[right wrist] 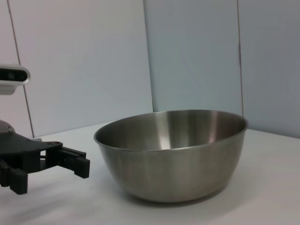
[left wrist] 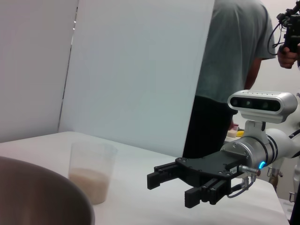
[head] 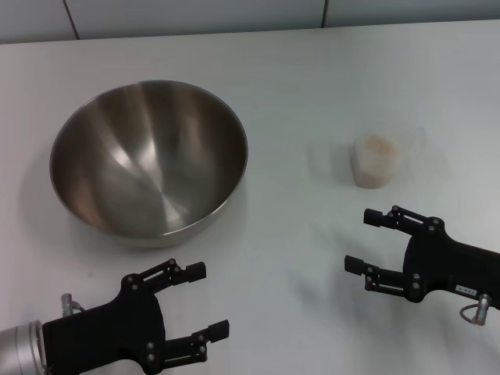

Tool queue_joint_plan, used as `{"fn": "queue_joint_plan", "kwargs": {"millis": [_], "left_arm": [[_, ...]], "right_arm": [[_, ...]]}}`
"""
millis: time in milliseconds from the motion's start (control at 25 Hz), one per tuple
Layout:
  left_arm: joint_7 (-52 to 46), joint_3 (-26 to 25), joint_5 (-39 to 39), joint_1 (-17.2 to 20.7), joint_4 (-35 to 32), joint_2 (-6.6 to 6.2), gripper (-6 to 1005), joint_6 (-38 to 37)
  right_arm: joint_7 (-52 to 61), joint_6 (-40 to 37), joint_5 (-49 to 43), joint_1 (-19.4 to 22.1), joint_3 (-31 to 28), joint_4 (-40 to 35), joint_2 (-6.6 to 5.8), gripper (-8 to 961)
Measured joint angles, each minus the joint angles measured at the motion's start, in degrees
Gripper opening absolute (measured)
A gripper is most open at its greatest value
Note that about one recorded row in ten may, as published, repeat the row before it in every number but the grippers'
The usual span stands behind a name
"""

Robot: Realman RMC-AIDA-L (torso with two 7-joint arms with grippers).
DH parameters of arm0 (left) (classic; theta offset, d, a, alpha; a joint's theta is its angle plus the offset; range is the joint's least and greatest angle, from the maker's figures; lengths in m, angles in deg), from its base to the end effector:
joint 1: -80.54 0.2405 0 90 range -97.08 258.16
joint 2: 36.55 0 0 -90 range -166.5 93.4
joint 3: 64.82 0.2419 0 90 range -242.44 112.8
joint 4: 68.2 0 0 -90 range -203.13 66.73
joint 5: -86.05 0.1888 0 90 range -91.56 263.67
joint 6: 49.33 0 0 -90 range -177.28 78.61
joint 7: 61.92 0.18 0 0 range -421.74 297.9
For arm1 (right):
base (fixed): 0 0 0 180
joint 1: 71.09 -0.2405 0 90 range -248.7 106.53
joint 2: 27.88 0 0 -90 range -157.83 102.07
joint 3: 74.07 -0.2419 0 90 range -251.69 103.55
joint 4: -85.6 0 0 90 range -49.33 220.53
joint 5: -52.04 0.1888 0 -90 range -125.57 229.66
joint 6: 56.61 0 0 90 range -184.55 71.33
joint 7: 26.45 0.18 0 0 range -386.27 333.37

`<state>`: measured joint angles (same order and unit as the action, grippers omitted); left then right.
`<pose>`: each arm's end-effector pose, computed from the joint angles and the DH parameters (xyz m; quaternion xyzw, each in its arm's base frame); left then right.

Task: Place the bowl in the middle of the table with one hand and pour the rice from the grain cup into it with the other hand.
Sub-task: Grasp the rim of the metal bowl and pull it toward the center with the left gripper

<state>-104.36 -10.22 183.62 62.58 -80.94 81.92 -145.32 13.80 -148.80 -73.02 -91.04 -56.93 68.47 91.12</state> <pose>-0.2482 0.2009 -0.0761 -0.9238 -0.1445 -0.3415 0.0958 0.2839 0.2386 -0.0515 -0.9208 0.1537 0.2837 0.2192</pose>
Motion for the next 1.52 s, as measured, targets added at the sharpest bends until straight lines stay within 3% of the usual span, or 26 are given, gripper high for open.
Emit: {"fn": "queue_joint_plan", "kwargs": {"millis": [840, 1080, 1240, 1280, 1360, 1440, 1520], "left_arm": [[0.1, 0.0, 0.0, 0.0, 0.0, 0.08, 812, 0.0], [0.1, -1.6, 0.0, -0.1, -0.2, 0.1, 806, -4.2], [-0.6, -6.1, -0.1, -1.0, -0.5, 0.03, 802, -9.0], [-1.5, -10.0, -0.1, -1.7, -0.5, -0.06, 802, -9.4], [-1.6, -13.0, -0.1, -2.1, -0.6, -0.04, 800, -9.0], [-1.1, -21.3, -0.1, -3.4, -0.2, 0.22, 798, -6.9], [-1.0, -23.2, -0.1, -3.8, -0.1, 0.26, 796, -6.1]], "right_arm": [[-0.2, 0.2, 0.0, 0.0, 0.0, 0.2, 0.0, 825], [-0.3, 0.2, 0.0, -0.2, 0.0, 0.4, 0.0, 825], [-0.4, 0.1, 0.1, -0.3, 0.0, 0.6, 0.0, 825], [-0.4, 0.0, 0.2, -0.3, 0.0, 0.6, 0.0, 824], [-0.4, 0.0, 0.2, -0.3, 0.0, 0.7, 0.0, 824], [-0.5, -0.1, 0.3, -0.3, 0.0, 0.7, 0.0, 824], [-0.5, -0.1, 0.4, -0.3, 0.0, 0.7, 0.0, 825]]}}
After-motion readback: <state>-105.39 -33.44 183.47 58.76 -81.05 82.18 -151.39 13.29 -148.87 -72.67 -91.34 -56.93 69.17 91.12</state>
